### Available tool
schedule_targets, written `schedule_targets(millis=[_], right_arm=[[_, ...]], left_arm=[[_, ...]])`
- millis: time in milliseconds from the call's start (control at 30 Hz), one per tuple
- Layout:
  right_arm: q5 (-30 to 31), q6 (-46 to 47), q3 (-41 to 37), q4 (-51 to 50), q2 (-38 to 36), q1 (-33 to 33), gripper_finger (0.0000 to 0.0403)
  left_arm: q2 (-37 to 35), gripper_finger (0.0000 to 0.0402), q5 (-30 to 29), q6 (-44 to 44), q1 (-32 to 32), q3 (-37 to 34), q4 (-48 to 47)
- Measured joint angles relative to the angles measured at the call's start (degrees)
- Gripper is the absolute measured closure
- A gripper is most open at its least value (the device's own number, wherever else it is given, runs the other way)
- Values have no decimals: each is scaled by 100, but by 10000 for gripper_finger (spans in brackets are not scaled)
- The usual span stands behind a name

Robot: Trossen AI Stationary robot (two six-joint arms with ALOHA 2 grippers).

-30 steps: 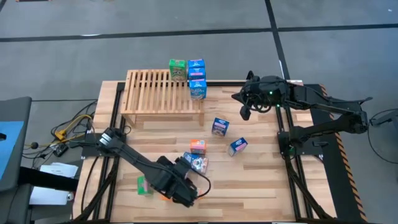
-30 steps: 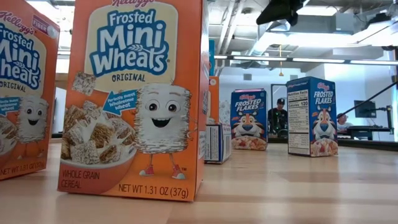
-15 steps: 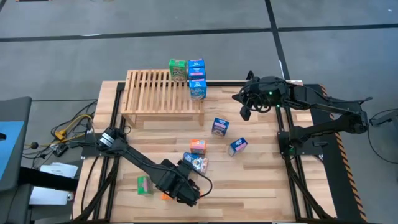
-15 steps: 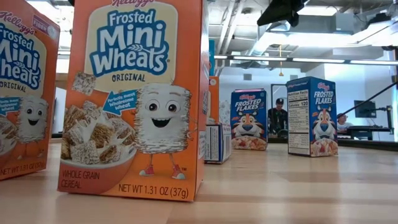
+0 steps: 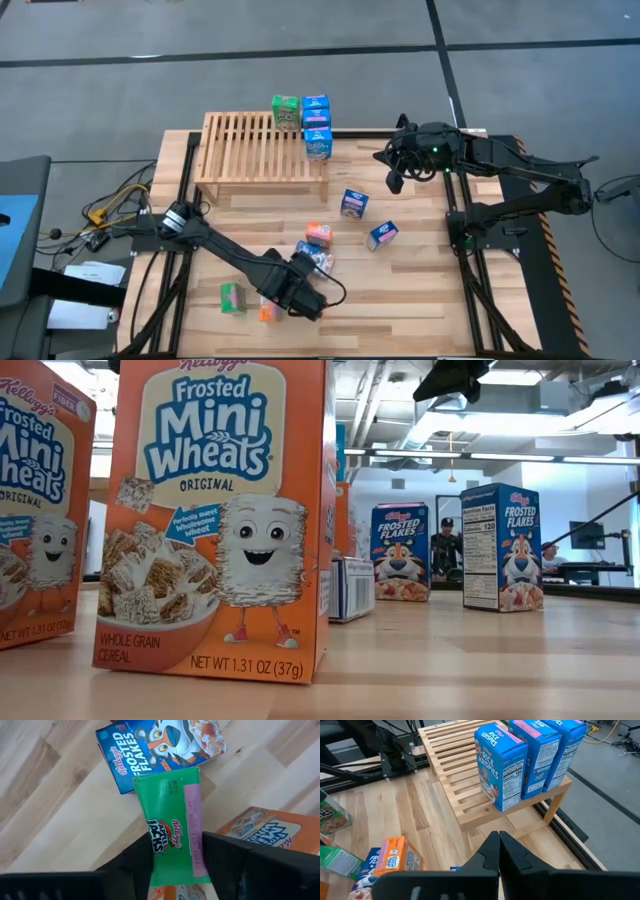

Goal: Stack cereal on shelf
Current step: Put the right green cereal box on the shelf aligned with the other green cereal box

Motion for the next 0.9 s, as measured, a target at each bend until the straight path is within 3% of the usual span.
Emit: schedule_targets(millis=[367,767,900], right_arm=[[0,-32,0,-2,2,0,386],[0,-230,0,-2,2,0,386],[-2,-296,0,-2,0,0,386]], left_arm=[[11,271,529,1182,355,367,-48],[13,271,573,3247,1081,2066,-1869],[-21,271,773,4152,1504,2532,-1894]])
